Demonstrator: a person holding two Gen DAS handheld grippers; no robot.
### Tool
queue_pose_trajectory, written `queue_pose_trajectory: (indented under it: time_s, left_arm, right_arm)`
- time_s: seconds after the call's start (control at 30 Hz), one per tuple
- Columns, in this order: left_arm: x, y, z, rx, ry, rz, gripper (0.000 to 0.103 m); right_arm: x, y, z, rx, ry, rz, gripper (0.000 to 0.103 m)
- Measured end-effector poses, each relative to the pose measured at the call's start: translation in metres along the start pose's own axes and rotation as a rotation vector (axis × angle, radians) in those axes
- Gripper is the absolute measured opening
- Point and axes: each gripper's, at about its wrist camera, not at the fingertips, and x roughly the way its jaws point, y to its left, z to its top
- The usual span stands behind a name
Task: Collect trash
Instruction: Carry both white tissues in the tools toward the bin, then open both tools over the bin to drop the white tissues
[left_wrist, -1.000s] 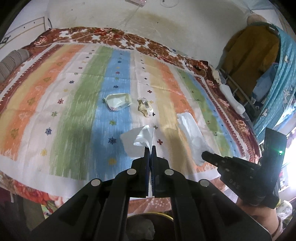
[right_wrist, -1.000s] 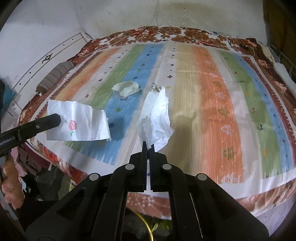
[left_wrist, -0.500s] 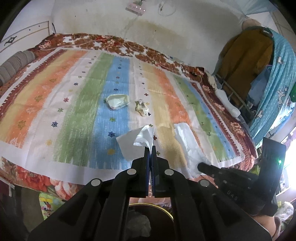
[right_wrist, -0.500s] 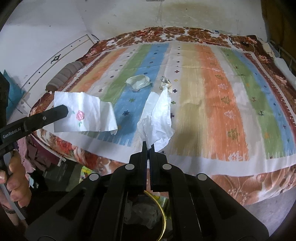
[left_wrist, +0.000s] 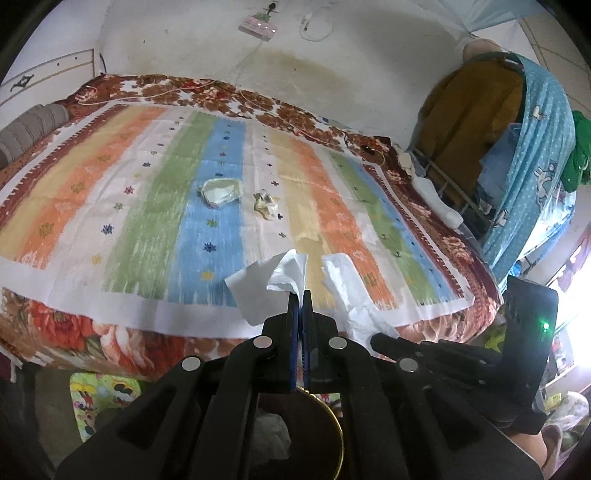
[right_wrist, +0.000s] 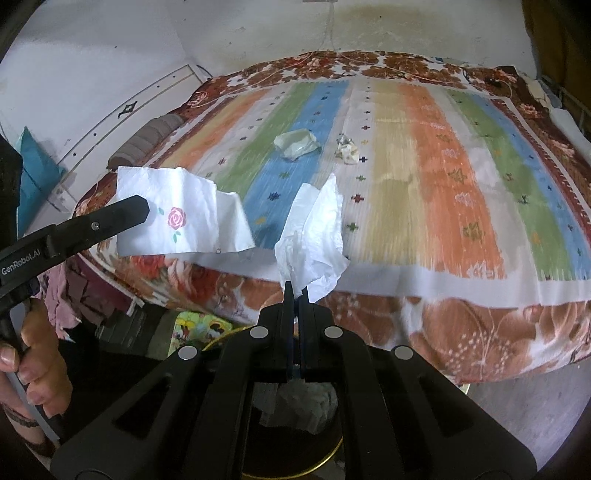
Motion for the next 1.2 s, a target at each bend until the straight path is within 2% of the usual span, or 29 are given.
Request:
queue_pose_trajectory:
  time_s: [0.7,1.0,1.2]
  left_arm:
    - [-0.032,0.002,-0.066,0.002,0.025,-0.059,0.001]
    - [-0.027,0.011,-0.086,-0.065,0.088,-0.095,0.001]
    - [-0.021,0.015,-0.103,-0.084,0.145,-0.055,0.001]
  right_arm:
    - [-0.008,0.028,-0.073,-0.043,0.067,0.006,0.001]
    - [-0.007,0.037,-0.098,-0.046,0.103,0.011,0.001]
    - [-0.003,0.043,-0.112,-0.049,0.135,0.014,0.001]
